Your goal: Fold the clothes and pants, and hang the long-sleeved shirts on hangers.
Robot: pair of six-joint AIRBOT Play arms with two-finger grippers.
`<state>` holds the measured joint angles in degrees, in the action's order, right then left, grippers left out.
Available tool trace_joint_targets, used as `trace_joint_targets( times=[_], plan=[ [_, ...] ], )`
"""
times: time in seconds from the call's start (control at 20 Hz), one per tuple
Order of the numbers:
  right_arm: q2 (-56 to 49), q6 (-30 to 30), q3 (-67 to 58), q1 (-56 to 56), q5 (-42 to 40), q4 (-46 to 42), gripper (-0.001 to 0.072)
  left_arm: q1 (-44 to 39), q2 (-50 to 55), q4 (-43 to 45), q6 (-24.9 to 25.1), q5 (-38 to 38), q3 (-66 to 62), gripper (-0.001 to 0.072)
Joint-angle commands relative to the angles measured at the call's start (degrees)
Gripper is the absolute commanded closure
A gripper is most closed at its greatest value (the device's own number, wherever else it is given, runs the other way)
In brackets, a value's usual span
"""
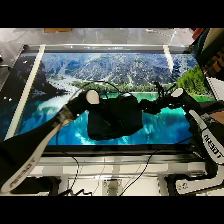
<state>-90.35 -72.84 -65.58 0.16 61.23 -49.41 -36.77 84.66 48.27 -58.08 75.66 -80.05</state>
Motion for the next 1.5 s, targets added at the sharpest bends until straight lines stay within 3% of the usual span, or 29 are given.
trace_joint_targets(
  times=[0.0, 0.1, 0.2, 0.4, 0.45, 0.5, 0.55, 0.85, 1.15, 1.35, 1.45],
  plan=[
    [-1.4, -2.1, 0.1, 1.1, 0.5, -1.9, 0.0021, 3.6, -7.3, -0.3, -1.1, 2.1, 0.0, 0.0679],
    [-4.8, -4.8, 0.0, 3.6, 0.9, 1.1, 0.0021, 6.6, -10.1, -0.3, -1.8, 1.3, 0.0, 0.0679],
    [-8.2, -4.7, 0.0, 6.6, 0.9, 7.7, 0.0022, 9.4, -11.9, -0.3, -5.7, 0.7, 0.0, 0.0679],
    [-12.0, -1.4, -0.8, 13.7, 0.3, 17.6, 0.0037, 12.4, -13.3, -0.3, -6.3, 0.7, 0.0, 0.0679],
    [-12.2, 1.1, -1.3, 15.4, -0.3, 17.9, 0.0176, 12.6, -13.4, -0.3, -6.3, 0.7, 0.0, 0.0679],
    [-12.2, 2.5, -2.3, 16.9, -1.1, 17.9, 0.0471, 12.9, -13.5, -0.3, -6.3, 0.7, 0.0, 0.0678],
    [-12.2, 2.5, -3.8, 17.8, -1.4, 17.9, 0.0681, 13.0, -13.7, -0.3, -6.3, 0.7, 0.0, 0.0679],
    [-7.3, 2.4, -21.4, 12.9, 5.7, 17.7, 0.0686, 16.2, -21.7, 1.8, -6.3, 0.7, 0.0, 0.0679],
    [10.9, -7.8, -31.9, -5.1, 12.4, 17.3, 0.0686, 19.7, -33.3, 7.1, -6.3, 0.7, 0.0, 0.0678],
    [23.7, -18.9, -32.6, -22.5, 14.3, 6.8, 0.0686, 19.7, -36.9, 7.1, -6.3, 0.7, 0.0, 0.0677],
    [28.7, -20.8, -32.6, -30.8, 17.1, -1.7, 0.0686, 19.7, -37.2, 7.1, -6.3, 0.7, 0.0, 0.0677]
  ],
)
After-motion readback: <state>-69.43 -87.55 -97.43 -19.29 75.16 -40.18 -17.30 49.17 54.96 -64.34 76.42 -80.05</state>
